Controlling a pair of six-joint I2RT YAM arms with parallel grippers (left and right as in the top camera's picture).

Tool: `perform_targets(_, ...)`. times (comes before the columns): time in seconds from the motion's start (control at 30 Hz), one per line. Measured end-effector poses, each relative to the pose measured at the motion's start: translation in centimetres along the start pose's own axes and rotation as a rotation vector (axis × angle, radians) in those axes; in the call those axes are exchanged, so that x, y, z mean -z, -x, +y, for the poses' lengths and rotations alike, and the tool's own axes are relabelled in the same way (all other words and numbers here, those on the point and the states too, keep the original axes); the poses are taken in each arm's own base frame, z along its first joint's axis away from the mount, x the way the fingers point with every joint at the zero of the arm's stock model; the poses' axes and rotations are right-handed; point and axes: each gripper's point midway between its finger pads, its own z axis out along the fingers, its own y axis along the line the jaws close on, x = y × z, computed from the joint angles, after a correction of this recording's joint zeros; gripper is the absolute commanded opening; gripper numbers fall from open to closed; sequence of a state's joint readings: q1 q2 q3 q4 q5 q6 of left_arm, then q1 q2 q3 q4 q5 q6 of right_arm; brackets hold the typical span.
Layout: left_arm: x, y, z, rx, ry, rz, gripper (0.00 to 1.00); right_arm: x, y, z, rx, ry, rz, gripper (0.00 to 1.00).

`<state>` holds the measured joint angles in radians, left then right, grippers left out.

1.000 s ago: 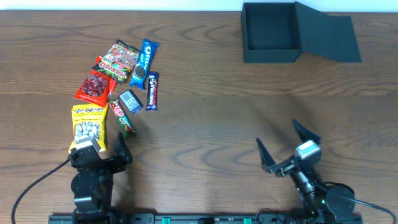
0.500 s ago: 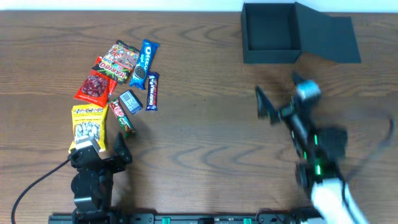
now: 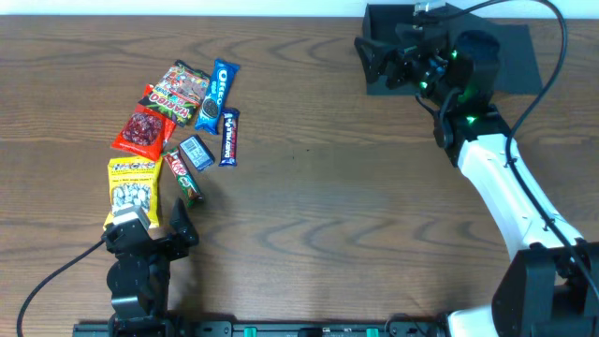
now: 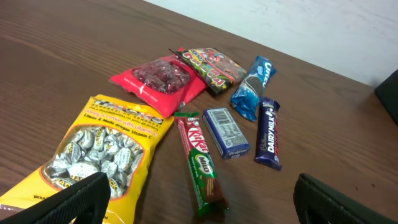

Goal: Pack container
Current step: 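Grasp the near edge of the dark green box with the right gripper, then drag the green box left toward the table center with the right gripper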

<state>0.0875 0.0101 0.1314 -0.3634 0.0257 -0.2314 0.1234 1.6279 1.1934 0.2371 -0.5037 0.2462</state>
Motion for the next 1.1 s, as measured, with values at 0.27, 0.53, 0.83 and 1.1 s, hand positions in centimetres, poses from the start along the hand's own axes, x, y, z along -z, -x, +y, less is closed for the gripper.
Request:
perform_targets(0.27, 0.0, 0.0, 0.0, 0.000, 0.000, 0.000, 0.95, -1.9, -1.3, -4.0, -0.266, -0.180, 0.102, 0.99)
perform_targets(0.53, 0.0, 0.0, 0.0, 0.000, 0.000, 0.000, 0.95, -3.2, -7.0, -10.5, -0.624, -0.523, 0.290, 0.98)
perform_targets(0.83, 0.0, 0.0, 0.0, 0.000, 0.000, 0.000, 0.95, -1.1, -11.6, -15.5, -0.982, -0.761, 0.296, 0.87)
perform_targets(1.1, 0.0, 0.0, 0.0, 0.000, 0.000, 0.000, 0.95, -1.3, -16.1, -17.6, -1.159, -0.817, 0.340, 0.81)
